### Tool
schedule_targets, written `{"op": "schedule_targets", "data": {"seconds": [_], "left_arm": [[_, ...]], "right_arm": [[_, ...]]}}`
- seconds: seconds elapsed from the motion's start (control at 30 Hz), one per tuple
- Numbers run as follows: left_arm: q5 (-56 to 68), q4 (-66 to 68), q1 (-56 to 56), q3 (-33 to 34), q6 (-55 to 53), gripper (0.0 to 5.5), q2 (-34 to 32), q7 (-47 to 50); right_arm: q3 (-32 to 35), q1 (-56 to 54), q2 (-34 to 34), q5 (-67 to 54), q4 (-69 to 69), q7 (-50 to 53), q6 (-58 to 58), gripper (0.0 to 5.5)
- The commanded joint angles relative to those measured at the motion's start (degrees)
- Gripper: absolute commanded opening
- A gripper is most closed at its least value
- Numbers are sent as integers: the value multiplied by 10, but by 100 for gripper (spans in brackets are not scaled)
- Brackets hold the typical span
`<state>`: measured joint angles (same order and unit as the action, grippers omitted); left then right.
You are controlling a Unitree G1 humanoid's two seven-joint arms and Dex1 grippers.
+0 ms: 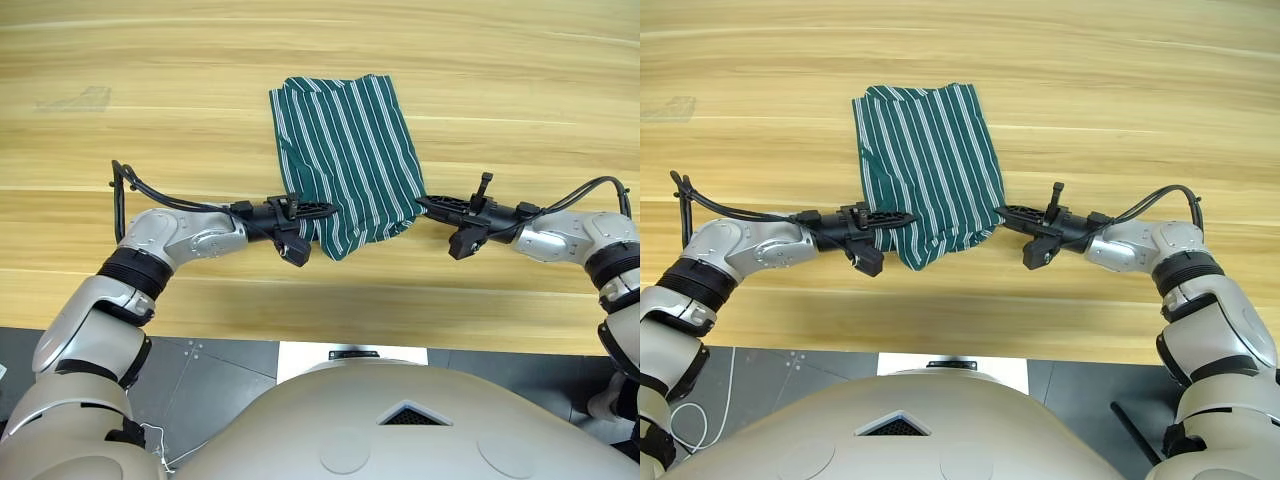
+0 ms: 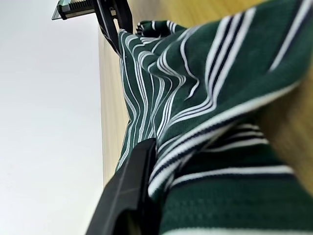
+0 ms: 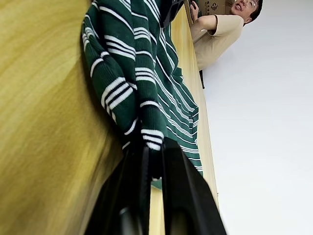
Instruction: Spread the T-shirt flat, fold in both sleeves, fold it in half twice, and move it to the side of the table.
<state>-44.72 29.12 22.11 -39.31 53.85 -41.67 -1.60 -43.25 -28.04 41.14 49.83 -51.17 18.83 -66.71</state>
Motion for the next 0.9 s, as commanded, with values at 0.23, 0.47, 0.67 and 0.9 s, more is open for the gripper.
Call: {"op": "schedule_targets", "data": {"seconds": [0.23,0.47,0.67,0.9], "left_arm": [[-25,37,-92,-12,-34,6,-17,-34],[32,31,-115,20,-18,4,-22,-41],[67,38,-116,33,-7,3,-13,-50],[161,-30,-161,47,-4,3,0,-89]], "right_arm": [[-32,31,-26,49,-23,-30,39,14],[-19,26,-23,28,-14,-37,25,12],[-10,30,-11,23,2,-45,12,11],[3,90,42,-69,126,-145,-21,9]]}}
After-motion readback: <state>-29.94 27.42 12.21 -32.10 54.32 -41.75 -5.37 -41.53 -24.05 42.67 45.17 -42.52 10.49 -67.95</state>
